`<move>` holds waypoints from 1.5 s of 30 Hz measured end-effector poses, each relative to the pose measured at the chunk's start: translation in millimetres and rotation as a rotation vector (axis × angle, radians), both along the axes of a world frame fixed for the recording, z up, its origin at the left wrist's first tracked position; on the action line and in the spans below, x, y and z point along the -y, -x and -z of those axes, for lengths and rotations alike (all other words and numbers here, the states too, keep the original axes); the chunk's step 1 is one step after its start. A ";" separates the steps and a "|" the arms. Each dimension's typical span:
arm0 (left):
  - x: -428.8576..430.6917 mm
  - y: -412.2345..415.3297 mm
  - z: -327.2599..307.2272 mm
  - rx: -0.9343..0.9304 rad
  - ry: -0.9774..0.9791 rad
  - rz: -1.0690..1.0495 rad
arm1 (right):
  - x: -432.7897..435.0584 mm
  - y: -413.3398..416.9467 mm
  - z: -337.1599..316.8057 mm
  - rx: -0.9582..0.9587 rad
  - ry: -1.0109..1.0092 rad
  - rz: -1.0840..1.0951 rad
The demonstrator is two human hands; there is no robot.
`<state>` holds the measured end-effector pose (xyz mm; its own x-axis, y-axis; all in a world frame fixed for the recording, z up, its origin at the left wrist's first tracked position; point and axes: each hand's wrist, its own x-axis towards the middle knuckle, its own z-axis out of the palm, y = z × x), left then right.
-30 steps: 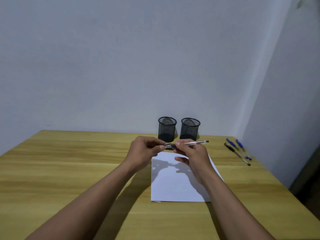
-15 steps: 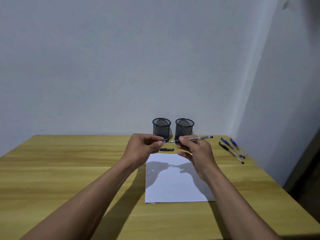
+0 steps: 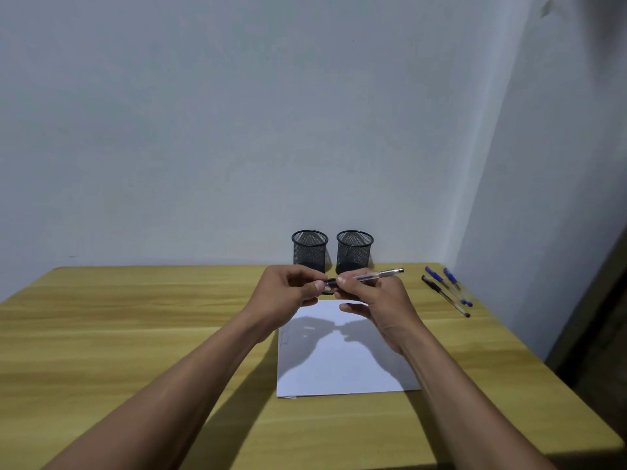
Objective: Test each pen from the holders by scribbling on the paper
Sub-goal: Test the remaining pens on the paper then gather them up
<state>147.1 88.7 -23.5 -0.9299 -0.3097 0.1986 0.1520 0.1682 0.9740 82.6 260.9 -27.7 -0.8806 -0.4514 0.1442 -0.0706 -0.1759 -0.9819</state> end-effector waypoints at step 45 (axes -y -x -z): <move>-133.6 216.3 49.2 0.306 1.104 0.206 | -150.3 121.1 52.0 -0.420 -1.055 0.623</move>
<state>-69.2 222.3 -72.7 -0.9982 0.0542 0.0244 0.0592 0.9475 0.3143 -38.6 411.2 -79.7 -0.9568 -0.0486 0.2867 -0.1950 0.8386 -0.5087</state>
